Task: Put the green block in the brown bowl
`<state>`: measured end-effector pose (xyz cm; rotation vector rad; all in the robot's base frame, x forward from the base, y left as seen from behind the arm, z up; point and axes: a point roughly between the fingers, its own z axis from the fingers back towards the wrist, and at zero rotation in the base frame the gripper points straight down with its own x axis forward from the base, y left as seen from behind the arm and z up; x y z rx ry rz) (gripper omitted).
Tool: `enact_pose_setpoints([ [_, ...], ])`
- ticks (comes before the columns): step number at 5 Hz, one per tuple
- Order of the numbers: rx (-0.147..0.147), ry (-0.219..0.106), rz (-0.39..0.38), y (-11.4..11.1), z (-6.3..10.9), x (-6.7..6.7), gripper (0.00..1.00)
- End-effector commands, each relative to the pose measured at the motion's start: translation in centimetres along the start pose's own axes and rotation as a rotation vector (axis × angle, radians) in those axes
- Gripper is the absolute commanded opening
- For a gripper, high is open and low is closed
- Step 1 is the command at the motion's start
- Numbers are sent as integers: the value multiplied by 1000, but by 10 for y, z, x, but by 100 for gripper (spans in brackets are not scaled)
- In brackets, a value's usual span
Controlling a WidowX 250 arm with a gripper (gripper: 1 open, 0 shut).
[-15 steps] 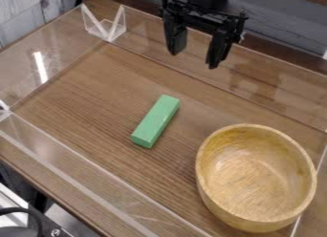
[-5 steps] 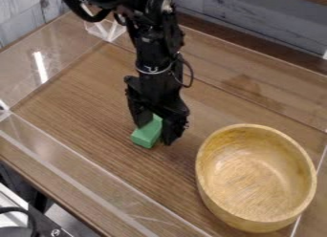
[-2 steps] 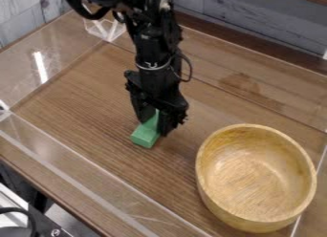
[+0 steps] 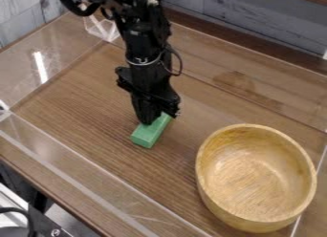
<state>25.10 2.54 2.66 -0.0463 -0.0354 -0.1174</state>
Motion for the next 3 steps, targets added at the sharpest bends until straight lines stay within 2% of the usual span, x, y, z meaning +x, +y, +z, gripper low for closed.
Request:
enact_pose_setpoints([
  [1,-15,35,8,-6,-1,-5,0],
  [3,-30,69,26,-13,8,-9,0],
])
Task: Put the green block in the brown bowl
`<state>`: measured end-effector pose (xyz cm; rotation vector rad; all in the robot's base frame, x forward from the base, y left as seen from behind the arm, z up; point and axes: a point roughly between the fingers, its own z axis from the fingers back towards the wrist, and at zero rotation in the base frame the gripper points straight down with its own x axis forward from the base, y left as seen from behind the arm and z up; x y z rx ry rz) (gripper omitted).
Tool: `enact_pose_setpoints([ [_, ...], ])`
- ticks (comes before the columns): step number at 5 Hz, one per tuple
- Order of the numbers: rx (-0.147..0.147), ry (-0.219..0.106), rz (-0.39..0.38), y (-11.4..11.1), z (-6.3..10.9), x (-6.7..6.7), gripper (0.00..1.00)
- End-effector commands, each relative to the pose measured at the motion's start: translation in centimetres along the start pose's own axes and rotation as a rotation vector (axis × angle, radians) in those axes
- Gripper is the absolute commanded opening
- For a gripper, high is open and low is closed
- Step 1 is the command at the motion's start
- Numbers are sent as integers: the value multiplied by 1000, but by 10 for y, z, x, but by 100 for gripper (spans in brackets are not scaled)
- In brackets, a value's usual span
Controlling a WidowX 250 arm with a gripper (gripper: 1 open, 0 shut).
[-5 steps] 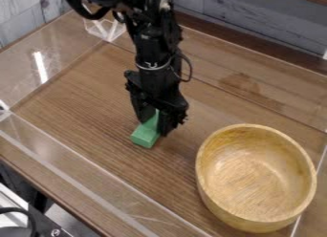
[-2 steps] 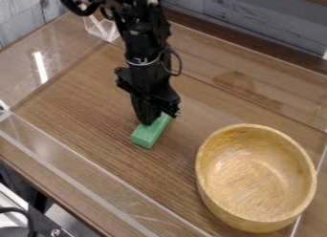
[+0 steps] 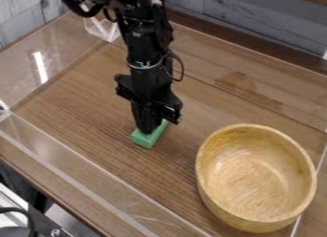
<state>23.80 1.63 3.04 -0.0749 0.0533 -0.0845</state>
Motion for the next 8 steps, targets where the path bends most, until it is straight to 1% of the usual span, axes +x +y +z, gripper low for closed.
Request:
enact_pose_setpoints([
  [1,-2,-3,-3,-6,10,1,0],
  [2,-7,7,-1,-8,15,0,0],
  [3,-4,22,10,-8,31,-3,0],
  [4,2,18,21,-6,62,-5,0],
  [5,12,-33,72,6,111,-2,0],
  [6,25,-68,89,32,143,0,0],
  [7,33,-77,78,43,125,-1,100],
  [8,38,-78,59,42,107,-1,100],
])
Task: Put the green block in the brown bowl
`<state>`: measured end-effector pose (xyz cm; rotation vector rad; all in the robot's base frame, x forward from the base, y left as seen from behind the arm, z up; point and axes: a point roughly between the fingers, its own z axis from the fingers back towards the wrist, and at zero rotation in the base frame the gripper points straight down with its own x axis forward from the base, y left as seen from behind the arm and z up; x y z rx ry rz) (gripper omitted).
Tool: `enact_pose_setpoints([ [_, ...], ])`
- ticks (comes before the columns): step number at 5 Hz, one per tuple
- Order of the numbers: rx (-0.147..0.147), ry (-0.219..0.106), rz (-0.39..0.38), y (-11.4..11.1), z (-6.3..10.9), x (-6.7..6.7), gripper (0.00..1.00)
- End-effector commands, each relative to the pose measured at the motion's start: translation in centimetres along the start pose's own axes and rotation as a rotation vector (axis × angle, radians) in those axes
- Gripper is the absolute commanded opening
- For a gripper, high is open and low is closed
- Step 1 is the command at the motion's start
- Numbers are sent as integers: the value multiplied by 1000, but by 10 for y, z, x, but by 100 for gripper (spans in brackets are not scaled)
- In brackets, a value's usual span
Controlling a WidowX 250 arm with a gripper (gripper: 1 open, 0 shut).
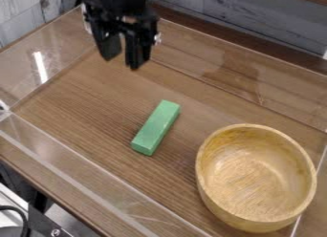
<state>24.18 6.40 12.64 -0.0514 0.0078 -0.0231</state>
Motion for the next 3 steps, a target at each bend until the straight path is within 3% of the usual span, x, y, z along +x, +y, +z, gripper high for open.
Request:
enact_pose_setpoints([
  [1,11,-44,-28,-7,-4,0,100],
  [3,-4,-66,-53,-16,-33,2,100],
])
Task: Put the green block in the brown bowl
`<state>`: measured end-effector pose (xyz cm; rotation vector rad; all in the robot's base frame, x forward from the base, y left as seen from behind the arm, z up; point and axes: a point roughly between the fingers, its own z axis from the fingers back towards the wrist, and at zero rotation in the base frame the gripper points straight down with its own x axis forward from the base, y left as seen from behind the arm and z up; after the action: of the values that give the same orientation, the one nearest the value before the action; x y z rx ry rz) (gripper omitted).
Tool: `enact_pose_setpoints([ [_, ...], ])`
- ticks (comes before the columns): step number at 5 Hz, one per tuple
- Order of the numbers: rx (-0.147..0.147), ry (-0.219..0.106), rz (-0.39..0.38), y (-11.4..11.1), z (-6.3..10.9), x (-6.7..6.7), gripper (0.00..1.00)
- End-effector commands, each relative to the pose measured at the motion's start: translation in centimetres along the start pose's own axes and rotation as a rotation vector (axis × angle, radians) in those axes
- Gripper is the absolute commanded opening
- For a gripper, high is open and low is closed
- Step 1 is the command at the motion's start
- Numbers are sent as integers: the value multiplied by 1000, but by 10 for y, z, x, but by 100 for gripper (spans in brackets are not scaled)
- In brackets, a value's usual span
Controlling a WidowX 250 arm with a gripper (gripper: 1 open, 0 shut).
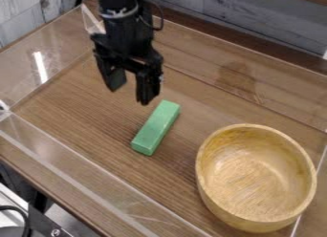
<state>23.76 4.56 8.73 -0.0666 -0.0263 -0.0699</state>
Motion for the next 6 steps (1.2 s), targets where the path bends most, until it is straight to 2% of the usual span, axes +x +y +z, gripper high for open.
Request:
enact_pose_setpoints([
  [1,5,-42,-12,-1,-7,7,100],
  [4,-8,-69,-26,-3,-43,8,100],
  [6,-18,-80,-19,-2,-58,9,100],
])
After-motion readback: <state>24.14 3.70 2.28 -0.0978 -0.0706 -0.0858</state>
